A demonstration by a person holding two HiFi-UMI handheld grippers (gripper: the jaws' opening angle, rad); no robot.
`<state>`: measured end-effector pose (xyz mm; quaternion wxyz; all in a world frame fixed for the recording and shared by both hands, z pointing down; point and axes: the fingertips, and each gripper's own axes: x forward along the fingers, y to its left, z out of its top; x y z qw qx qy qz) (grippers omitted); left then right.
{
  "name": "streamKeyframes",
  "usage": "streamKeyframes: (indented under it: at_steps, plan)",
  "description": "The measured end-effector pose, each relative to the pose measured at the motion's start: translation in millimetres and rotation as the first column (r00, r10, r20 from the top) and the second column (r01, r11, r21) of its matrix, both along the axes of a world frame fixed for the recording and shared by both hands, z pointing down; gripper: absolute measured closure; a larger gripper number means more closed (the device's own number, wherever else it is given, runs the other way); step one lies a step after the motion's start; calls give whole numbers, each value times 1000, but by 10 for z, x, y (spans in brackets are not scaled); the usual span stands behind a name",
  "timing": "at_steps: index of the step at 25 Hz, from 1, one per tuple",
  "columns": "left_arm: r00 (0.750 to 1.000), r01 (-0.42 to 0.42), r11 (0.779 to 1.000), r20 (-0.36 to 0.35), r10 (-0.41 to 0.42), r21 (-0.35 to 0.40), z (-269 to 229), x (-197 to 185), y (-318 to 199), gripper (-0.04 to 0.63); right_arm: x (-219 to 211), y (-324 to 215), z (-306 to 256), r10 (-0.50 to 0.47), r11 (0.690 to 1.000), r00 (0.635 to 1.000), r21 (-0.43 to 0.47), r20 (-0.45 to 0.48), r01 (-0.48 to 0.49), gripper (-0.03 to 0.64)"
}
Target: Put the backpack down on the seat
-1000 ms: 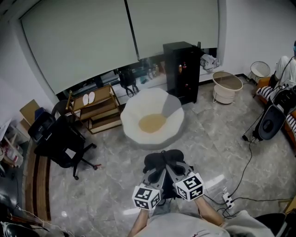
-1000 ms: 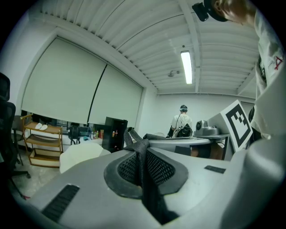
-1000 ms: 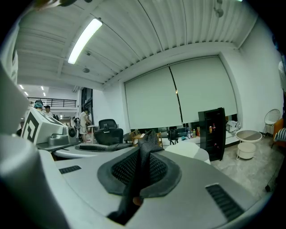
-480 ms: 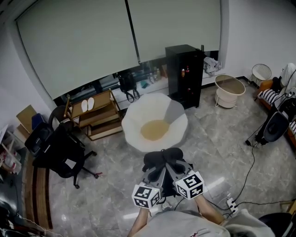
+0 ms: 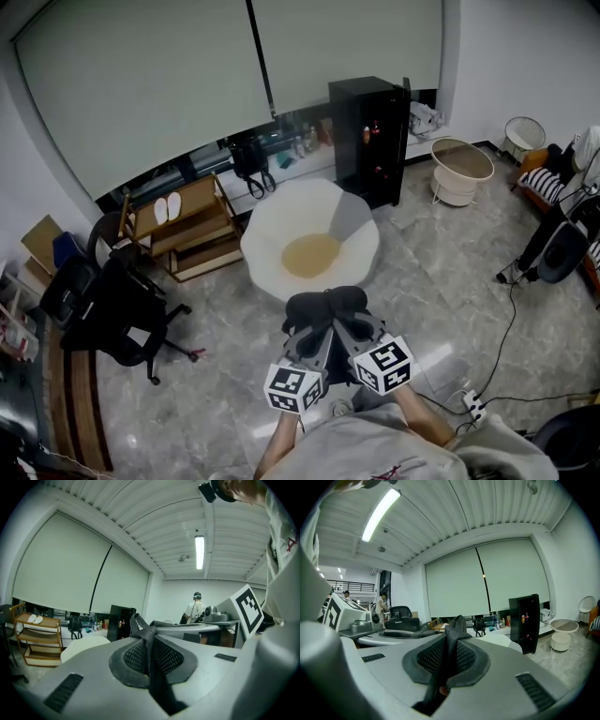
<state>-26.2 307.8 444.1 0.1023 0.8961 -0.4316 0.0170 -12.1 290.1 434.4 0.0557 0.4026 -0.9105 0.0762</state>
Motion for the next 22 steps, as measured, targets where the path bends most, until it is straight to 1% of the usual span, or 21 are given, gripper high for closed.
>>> streamKeyframes:
  at_steps: [8, 15, 22]
  plan:
    - [1000, 1, 1000, -10, -1, -20, 64, -91, -156, 549, -93, -155, 72, -4, 1000, 1000, -14, -6, 4, 577]
    - [1000, -24, 999, -8, 24, -39, 180, 25, -380, 549, 29, -375, 195, 21, 999, 1000, -30, -3, -21, 577]
    - [999, -43, 997, -12, 42, -64, 300, 117, -784, 549, 127, -776, 321, 47, 998, 999, -46, -1, -47, 577]
